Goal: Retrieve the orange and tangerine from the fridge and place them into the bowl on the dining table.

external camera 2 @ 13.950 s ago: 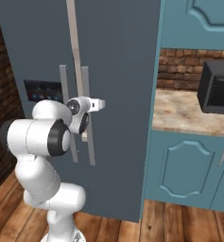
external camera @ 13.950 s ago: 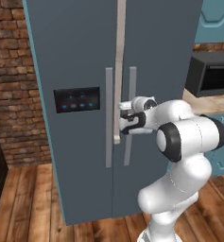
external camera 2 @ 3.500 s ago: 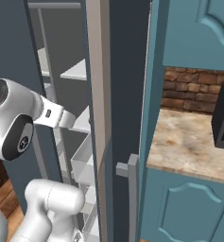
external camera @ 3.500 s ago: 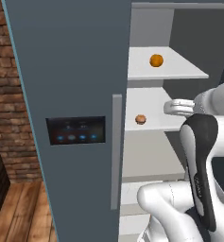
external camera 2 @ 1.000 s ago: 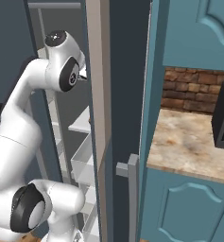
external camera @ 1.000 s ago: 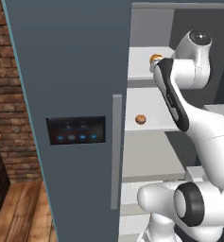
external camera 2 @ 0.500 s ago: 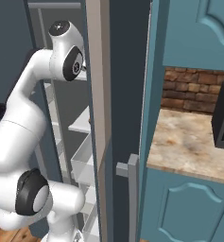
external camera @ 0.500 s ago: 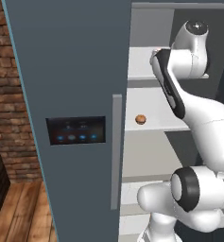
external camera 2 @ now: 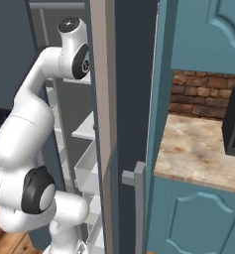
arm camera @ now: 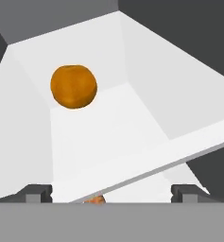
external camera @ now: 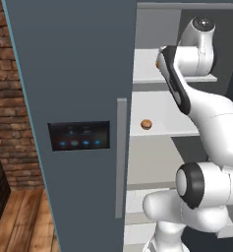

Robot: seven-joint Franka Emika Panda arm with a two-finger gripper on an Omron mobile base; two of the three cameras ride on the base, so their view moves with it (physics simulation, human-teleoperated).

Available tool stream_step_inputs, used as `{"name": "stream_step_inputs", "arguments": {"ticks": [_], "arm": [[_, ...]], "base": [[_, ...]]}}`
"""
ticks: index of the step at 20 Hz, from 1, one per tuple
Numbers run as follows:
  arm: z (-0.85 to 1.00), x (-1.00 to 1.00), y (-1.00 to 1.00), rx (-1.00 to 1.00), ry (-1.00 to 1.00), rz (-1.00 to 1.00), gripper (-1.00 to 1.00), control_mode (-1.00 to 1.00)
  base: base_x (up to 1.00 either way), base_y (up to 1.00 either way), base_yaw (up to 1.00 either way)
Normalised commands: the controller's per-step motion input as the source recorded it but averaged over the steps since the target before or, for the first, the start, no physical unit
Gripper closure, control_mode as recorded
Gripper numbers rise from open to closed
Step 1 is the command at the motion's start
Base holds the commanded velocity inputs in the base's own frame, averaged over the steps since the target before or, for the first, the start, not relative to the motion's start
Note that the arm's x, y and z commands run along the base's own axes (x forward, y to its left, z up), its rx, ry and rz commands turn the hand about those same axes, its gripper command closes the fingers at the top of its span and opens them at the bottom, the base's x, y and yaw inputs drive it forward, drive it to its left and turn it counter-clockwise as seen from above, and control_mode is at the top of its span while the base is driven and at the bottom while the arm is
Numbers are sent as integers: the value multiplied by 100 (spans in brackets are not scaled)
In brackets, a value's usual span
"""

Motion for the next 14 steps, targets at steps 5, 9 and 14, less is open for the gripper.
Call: {"name": "stream_step_inputs", "arguments": {"ticks": [5, 9, 14], "arm": [[0, 24, 0, 0, 0, 0, -100, -100], [0, 32, 0, 0, 0, 0, -100, -100], [-4, 34, 0, 0, 0, 0, -100, -100]], "base": [[0, 0, 0], [0, 0, 0], [0, 0, 0]]}}
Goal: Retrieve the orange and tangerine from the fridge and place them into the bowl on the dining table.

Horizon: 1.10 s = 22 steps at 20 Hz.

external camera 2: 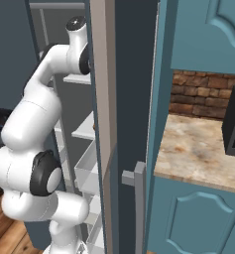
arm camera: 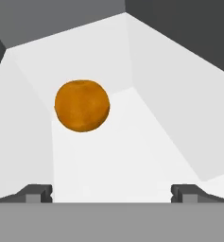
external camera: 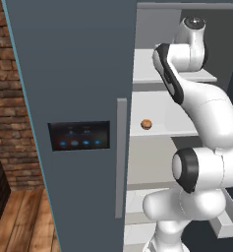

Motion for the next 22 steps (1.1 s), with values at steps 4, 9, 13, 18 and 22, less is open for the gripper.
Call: {"name": "stream_step_inputs", "arguments": {"ticks": [4, 9, 13, 18, 22], "arm": [[-8, 35, 0, 0, 0, 0, -100, -100], [-11, 33, 0, 0, 0, 0, -100, -100], [-12, 33, 0, 0, 0, 0, -100, -100], [-9, 34, 0, 0, 0, 0, -100, -100], [-6, 35, 0, 0, 0, 0, -100, -100]], "base": [[0, 0, 0], [0, 0, 0], [0, 0, 0], [0, 0, 0], [0, 0, 0]]}}
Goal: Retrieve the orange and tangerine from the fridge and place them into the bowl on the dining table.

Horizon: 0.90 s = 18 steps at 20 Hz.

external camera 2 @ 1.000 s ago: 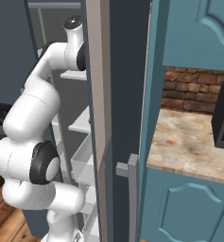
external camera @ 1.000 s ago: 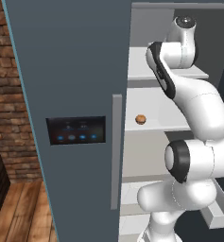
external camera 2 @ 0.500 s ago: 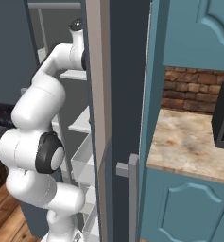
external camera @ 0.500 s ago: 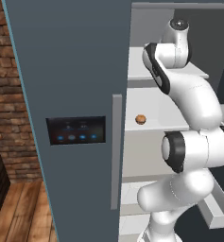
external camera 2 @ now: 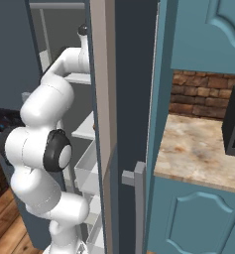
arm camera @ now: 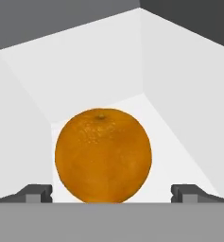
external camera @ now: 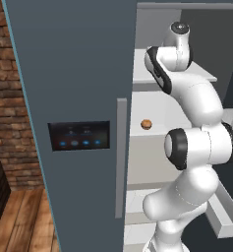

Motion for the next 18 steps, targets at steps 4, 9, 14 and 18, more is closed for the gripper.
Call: {"name": "stream_step_inputs", "arguments": {"ticks": [4, 9, 14, 18], "arm": [[-2, 38, 0, 0, 0, 0, -100, -100], [-2, 33, -1, 0, 0, 0, -100, -100], [-15, 2, -10, 0, 2, 0, -100, -100], [-36, -3, -2, 0, 5, 0, -100, -100]], "base": [[0, 0, 0], [0, 0, 0], [0, 0, 0], [0, 0, 0]]}}
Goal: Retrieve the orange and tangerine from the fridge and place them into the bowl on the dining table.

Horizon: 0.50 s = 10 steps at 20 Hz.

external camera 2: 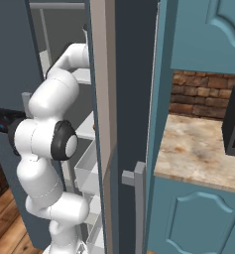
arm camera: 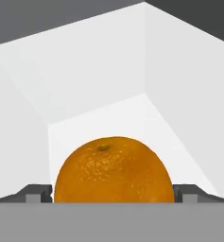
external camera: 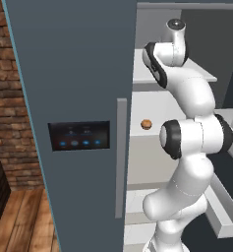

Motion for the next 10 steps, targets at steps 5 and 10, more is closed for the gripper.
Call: {"name": "stream_step_inputs", "arguments": {"ticks": [5, 10], "arm": [[-41, 0, 0, 0, 5, 0, 100, -100], [-36, 0, -1, 0, 1, 0, 100, -100]], "base": [[0, 0, 0], [0, 0, 0]]}}
